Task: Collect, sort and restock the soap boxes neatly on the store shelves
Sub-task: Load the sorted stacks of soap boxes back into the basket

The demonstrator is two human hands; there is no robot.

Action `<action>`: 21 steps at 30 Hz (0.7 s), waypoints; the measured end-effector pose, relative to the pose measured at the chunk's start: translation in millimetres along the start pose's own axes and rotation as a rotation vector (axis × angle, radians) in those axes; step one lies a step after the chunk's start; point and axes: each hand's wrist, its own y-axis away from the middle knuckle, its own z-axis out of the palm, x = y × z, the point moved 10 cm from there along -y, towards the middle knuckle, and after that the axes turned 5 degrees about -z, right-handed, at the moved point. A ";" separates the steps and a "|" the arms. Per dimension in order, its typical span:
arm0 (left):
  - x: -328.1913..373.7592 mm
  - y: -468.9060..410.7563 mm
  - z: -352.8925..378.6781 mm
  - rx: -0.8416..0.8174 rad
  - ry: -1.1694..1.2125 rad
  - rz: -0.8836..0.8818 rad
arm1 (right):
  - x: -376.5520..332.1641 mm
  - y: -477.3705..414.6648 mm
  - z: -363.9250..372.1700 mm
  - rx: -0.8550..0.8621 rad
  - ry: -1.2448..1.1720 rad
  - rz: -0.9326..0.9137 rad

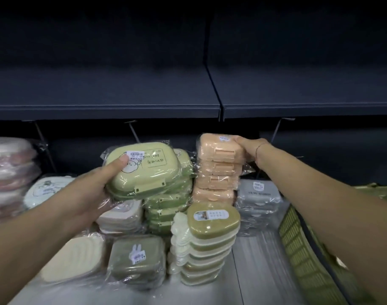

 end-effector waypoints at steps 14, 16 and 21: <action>4.2 0.3 25.6 -0.070 0.081 0.001 | -8.7 147.9 64.8 -0.180 -0.232 -0.185; 5.2 0.5 31.5 -0.106 0.064 0.023 | 3.2 175.2 115.1 -0.455 -0.447 0.024; 1.2 -13.3 21.3 -0.119 -0.062 0.101 | -0.6 174.1 159.0 -0.460 -0.825 0.217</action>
